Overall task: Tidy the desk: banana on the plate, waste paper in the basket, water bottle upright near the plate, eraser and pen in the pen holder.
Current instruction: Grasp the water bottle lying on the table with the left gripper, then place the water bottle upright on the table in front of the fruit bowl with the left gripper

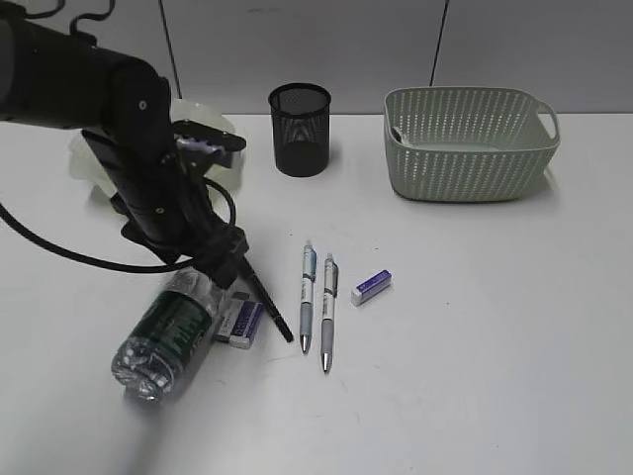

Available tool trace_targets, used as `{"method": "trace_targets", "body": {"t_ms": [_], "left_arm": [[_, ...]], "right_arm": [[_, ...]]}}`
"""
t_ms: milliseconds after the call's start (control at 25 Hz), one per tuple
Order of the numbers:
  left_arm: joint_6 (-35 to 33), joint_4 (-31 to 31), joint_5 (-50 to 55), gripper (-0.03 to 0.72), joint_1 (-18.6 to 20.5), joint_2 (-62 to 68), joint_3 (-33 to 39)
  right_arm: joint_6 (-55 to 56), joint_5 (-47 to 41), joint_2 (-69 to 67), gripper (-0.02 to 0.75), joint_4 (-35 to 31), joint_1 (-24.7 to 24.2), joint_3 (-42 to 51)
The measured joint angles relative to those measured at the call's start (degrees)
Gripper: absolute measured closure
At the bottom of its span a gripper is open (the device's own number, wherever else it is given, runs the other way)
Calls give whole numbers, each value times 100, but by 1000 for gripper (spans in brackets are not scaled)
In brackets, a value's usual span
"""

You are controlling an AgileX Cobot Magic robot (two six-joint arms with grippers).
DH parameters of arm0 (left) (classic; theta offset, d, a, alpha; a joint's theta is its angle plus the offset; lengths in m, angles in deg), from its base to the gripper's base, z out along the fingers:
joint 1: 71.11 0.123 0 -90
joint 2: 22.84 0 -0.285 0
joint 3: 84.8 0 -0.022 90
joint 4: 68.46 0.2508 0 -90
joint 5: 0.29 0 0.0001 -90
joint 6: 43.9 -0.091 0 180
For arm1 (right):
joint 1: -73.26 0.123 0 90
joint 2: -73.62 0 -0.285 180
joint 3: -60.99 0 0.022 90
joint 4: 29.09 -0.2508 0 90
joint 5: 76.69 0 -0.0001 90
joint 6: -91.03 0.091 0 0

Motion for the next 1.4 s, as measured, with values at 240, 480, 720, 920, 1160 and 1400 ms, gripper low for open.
{"method": "trace_targets", "body": {"t_ms": [240, 480, 720, 920, 1160, 1400], "left_arm": [[31, 0, -95, 76, 0, 264, -4], [83, 47, -85, 209, 0, 428, -10], [137, 58, 93, 207, 0, 266, -5], [143, 58, 386, 211, 0, -279, -5], [173, 85, 445, 228, 9, -1086, 7], [224, 101, -206, 230, 306, -1979, 809]], "right_arm": [[0, 5, 0, 216, 10, 0, 0], [0, 5, 0, 216, 21, 0, 0], [5, 10, 0, 216, 29, 0, 0], [5, 10, 0, 216, 36, 0, 0], [5, 10, 0, 216, 36, 0, 0], [5, 10, 0, 216, 36, 0, 0]]}}
